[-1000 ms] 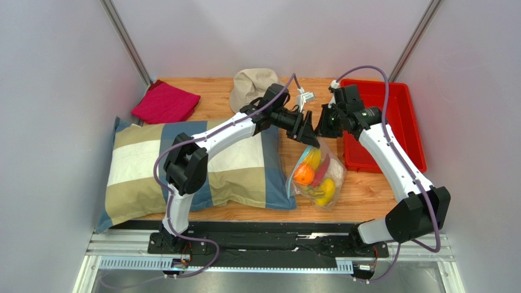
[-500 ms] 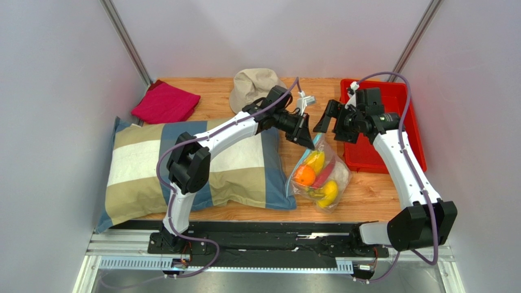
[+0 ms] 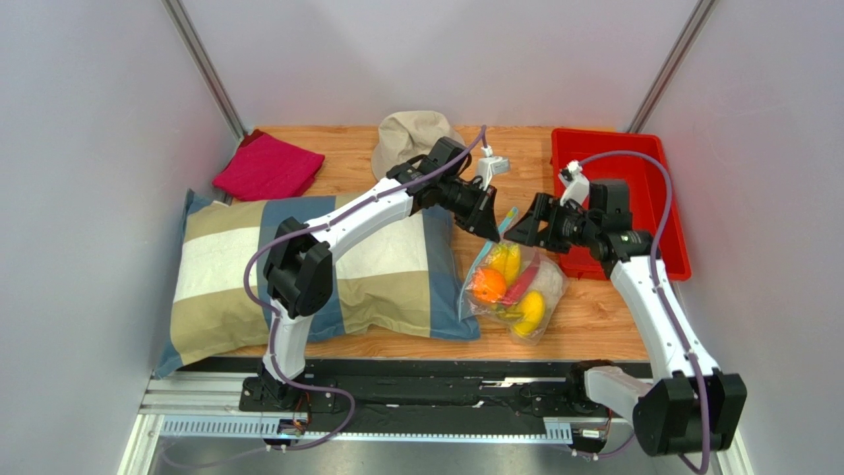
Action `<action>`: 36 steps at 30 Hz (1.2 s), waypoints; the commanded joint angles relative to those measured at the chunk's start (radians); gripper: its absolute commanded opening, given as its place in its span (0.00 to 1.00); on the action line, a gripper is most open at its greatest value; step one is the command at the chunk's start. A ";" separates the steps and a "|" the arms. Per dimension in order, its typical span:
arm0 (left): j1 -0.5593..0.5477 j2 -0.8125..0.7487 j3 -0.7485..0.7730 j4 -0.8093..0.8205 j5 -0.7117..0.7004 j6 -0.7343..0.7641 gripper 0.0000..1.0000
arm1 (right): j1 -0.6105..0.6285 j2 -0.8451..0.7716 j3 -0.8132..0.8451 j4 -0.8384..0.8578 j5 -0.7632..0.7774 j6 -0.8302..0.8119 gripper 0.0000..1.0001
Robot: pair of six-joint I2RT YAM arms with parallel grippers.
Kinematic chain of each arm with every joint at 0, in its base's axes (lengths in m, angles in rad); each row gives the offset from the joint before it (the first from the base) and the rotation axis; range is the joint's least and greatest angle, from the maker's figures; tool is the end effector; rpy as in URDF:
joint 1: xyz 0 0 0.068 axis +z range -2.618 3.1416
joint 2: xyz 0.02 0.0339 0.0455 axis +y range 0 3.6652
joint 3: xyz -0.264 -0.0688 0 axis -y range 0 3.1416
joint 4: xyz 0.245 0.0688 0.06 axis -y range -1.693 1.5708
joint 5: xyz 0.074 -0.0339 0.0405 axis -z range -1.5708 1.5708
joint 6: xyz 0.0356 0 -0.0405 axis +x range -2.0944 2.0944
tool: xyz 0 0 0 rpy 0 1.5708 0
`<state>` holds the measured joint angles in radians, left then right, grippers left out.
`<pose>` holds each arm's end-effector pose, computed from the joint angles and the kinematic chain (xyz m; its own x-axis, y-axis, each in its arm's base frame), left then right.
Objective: Open the zip-top bag and remove the fake food
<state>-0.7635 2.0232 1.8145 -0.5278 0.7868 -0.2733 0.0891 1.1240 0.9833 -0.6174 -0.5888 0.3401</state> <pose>0.3156 -0.3369 0.2923 -0.7013 0.4074 -0.5849 0.7041 0.2673 -0.6579 0.2295 0.0404 0.3054 -0.8043 0.2067 -0.5572 -0.2200 0.7674 0.6022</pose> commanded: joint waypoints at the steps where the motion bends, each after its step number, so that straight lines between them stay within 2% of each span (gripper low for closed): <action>1: -0.002 -0.072 0.026 0.006 0.068 0.085 0.00 | -0.020 -0.044 -0.055 0.116 -0.098 -0.127 0.80; 3: -0.002 -0.080 0.025 0.002 0.117 0.120 0.00 | -0.032 -0.006 -0.037 0.099 -0.223 -0.165 0.78; 8: 0.006 -0.080 0.054 -0.066 0.196 0.227 0.00 | -0.046 0.005 0.002 0.028 -0.250 -0.282 0.77; 12: 0.029 -0.095 0.022 -0.015 0.284 0.189 0.00 | -0.046 -0.016 -0.040 0.025 -0.249 -0.308 0.77; 14: 0.029 -0.118 -0.013 0.003 0.298 0.194 0.00 | -0.057 -0.045 -0.057 0.054 -0.204 -0.306 0.77; 18: 0.029 -0.138 -0.063 0.049 0.319 0.160 0.00 | -0.068 -0.055 -0.071 0.077 -0.215 -0.316 0.74; 23: 0.027 -0.156 -0.092 0.084 0.327 0.120 0.00 | -0.077 -0.081 -0.142 0.218 -0.215 -0.260 0.68; 26: 0.026 -0.162 -0.112 0.107 0.331 0.092 0.00 | -0.077 -0.075 -0.158 0.300 -0.276 -0.207 0.68; 36: 0.018 -0.181 -0.158 0.146 0.328 0.048 0.00 | -0.074 -0.046 -0.136 0.383 -0.393 -0.204 0.65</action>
<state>-0.7383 1.9099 1.6592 -0.4339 1.0706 -0.2123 0.0181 1.0721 0.8200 -0.3367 -0.9066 0.1303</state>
